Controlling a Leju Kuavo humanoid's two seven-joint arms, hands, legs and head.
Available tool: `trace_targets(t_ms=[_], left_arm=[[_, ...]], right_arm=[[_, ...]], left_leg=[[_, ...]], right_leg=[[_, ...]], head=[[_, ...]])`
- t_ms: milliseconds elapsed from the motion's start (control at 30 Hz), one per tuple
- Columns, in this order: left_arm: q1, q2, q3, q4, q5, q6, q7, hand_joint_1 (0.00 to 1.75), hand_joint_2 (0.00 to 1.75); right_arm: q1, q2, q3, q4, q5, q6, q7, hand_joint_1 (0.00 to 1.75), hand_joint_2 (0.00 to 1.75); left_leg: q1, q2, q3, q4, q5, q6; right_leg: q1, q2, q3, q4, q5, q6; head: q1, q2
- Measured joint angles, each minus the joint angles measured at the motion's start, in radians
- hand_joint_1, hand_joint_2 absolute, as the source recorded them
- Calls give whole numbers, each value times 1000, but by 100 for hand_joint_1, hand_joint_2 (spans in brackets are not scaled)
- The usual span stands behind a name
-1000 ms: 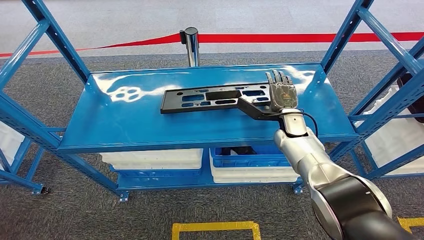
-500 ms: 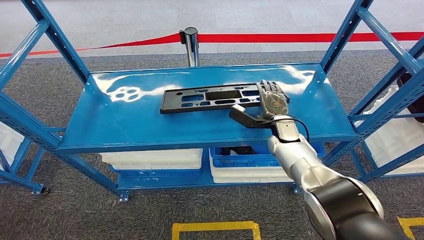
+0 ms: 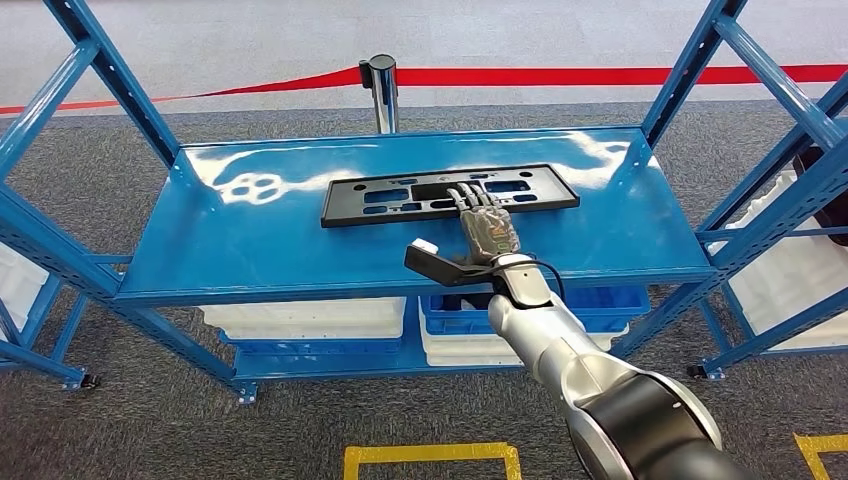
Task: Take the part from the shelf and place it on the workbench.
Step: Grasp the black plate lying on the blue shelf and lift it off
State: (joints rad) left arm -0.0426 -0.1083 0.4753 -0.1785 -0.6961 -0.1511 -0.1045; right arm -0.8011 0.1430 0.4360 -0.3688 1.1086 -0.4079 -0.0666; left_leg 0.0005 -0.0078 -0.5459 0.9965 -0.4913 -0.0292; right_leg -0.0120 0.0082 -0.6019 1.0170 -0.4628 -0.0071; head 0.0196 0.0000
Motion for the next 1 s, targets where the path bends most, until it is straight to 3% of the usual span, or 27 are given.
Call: trace_targets(t_ms=[267, 667, 1000], left_arm=[[0, 0, 1, 0, -17, -4, -6, 0, 0], [1, 0, 1, 0, -34, -10, 4, 0, 0], [1, 0, 3, 0, -38, -11, -3, 0, 0]], right_arm=[[-6, 26, 4, -2, 1, 9, 51, 0, 175], [-71, -47, 4, 10, 13, 28, 108, 0, 175], [-83, -58, 4, 11, 14, 25, 99, 0, 175]], left_leg=[[0, 0, 0, 0, 0, 0], [0, 0, 0, 1, 0, 0], [0, 0, 0, 1, 0, 0]], right_leg=[[0, 0, 0, 0, 0, 0], [0, 0, 0, 0, 0, 0], [0, 0, 0, 0, 0, 0]], head=[[0, 0], [0, 0], [0, 0]])
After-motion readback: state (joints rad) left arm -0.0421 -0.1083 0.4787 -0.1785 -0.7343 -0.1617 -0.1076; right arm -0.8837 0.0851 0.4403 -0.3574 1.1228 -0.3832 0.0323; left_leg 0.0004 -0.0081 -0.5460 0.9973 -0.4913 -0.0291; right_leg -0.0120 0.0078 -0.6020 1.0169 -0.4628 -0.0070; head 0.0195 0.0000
